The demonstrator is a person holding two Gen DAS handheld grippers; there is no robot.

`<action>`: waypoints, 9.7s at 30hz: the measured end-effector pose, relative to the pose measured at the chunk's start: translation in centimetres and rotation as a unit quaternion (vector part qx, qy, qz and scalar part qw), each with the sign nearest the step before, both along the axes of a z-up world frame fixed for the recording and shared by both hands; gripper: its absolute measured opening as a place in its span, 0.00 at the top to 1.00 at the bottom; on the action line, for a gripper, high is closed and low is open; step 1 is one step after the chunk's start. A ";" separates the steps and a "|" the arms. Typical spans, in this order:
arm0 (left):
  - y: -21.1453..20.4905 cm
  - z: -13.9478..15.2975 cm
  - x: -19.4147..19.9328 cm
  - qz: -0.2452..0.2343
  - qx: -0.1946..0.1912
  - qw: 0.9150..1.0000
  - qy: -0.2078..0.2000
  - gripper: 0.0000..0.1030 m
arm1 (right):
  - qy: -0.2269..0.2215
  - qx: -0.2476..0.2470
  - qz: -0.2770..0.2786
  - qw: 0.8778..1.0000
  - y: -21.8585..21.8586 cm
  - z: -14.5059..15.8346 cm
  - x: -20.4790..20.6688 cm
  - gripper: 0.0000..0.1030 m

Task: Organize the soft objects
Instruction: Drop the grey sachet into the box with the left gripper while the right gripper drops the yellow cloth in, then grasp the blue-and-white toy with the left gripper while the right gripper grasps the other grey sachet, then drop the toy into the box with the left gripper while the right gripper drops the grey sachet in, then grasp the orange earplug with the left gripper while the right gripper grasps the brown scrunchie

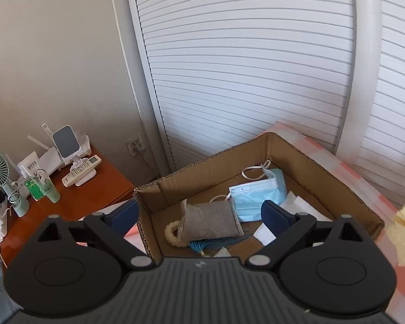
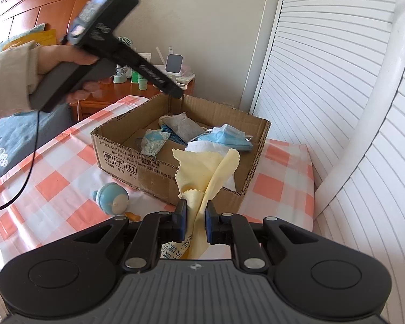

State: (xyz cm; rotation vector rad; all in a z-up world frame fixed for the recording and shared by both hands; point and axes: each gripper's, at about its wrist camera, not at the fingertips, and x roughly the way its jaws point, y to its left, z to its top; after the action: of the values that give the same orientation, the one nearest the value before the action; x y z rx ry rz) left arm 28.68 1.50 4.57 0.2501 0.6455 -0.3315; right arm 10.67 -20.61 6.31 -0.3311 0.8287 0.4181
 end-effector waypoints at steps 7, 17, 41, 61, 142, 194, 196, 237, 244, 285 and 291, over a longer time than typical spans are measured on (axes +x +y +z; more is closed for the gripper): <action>2.4 1.1 -8.1 -0.024 -0.018 1.000 -0.008 0.02 | -0.010 0.006 0.005 1.000 1.9 1.3 1.4 0.84; 4.0 -1.2 -17.5 0.001 -0.054 0.998 0.030 0.01 | -0.012 0.017 0.012 1.000 6.3 1.9 7.1 0.84; 5.8 -4.0 -20.1 0.073 -0.079 0.992 0.068 0.01 | -0.007 0.024 -0.065 0.998 8.9 -0.4 10.5 0.00; 5.6 -4.3 -20.6 0.072 -0.068 0.994 0.053 0.01 | 0.063 -0.013 -0.129 0.990 6.3 -8.4 -0.4 0.00; -1.3 -9.9 -13.4 0.011 -0.071 0.989 0.127 0.52 | 0.061 0.004 -0.114 0.992 1.9 -11.7 -2.2 0.00; -0.2 -9.3 -15.1 -0.019 -0.062 0.988 0.139 0.54 | 0.088 0.015 -0.065 0.994 2.7 -10.0 -2.9 0.25; -0.2 -9.2 -15.1 -0.020 -0.062 0.988 0.139 0.54 | 0.090 0.014 -0.064 0.994 2.8 -10.4 -2.7 0.25; 1.7 -2.0 -9.6 0.011 -0.044 0.999 0.025 0.05 | 0.007 0.040 -0.043 0.998 3.0 -2.6 -2.1 0.52; 2.2 -1.7 -12.0 0.015 -0.059 0.998 0.024 0.03 | -0.001 0.045 -0.033 0.998 3.8 -1.5 1.1 0.52; 3.4 -1.6 -13.9 0.082 -0.007 0.995 0.047 0.02 | 0.014 0.006 -0.112 0.994 6.0 -3.7 9.5 0.00; 3.4 -2.0 -14.1 0.081 -0.017 0.995 0.054 0.02 | 0.012 0.014 -0.137 0.990 4.6 -4.2 6.3 0.00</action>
State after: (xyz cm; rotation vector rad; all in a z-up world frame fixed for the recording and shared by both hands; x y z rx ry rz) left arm 14.54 4.87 2.56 0.1469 0.7608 -0.2000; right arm 16.96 -15.96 2.12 -0.1823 0.8761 0.1779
